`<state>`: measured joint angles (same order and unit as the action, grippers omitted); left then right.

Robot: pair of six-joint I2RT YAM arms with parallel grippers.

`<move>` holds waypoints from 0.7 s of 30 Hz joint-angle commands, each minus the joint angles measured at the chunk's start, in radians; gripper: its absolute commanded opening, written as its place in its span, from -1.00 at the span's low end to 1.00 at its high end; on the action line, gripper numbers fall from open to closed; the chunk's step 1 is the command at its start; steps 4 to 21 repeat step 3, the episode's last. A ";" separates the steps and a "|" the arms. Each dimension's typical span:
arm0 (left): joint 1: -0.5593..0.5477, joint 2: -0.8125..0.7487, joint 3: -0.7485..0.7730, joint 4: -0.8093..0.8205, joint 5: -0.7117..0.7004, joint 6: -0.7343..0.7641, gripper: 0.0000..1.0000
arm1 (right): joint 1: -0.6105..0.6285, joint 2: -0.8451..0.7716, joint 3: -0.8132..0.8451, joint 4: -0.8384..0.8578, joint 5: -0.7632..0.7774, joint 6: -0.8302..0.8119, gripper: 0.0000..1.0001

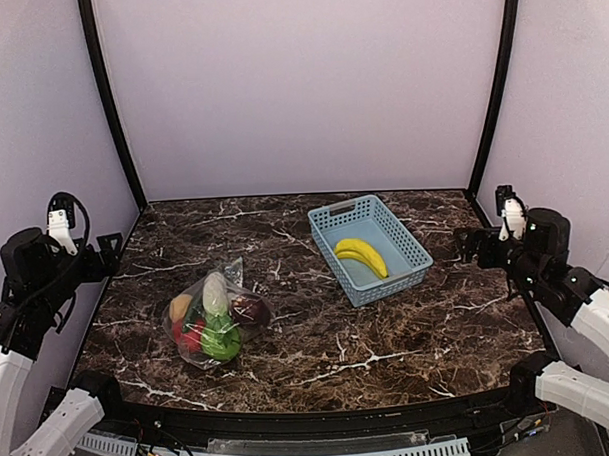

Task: Place the food in the zip-top bag and seal the zipper
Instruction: Reset both arms

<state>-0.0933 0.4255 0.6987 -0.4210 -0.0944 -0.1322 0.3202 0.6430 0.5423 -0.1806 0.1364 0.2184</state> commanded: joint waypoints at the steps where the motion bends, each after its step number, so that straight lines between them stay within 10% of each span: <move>1: 0.005 0.028 0.000 -0.032 -0.002 0.004 0.97 | -0.004 -0.008 -0.008 0.032 0.020 -0.004 0.97; 21: 0.005 0.031 0.002 -0.032 0.001 0.004 0.97 | -0.004 -0.008 -0.007 0.032 0.019 -0.002 0.97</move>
